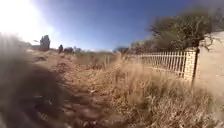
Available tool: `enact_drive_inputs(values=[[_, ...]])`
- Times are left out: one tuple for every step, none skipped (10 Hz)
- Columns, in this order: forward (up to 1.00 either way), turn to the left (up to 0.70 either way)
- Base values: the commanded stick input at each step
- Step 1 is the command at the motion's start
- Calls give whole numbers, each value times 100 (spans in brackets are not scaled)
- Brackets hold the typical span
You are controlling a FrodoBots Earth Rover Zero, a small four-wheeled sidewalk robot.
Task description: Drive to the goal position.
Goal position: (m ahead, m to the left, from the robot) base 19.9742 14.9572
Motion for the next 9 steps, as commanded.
enact_drive_inputs(values=[[50, 0], [50, 30], [50, 50], [50, 50], [50, 50], [50, 50], [50, 50], [50, 50], [50, 50]])
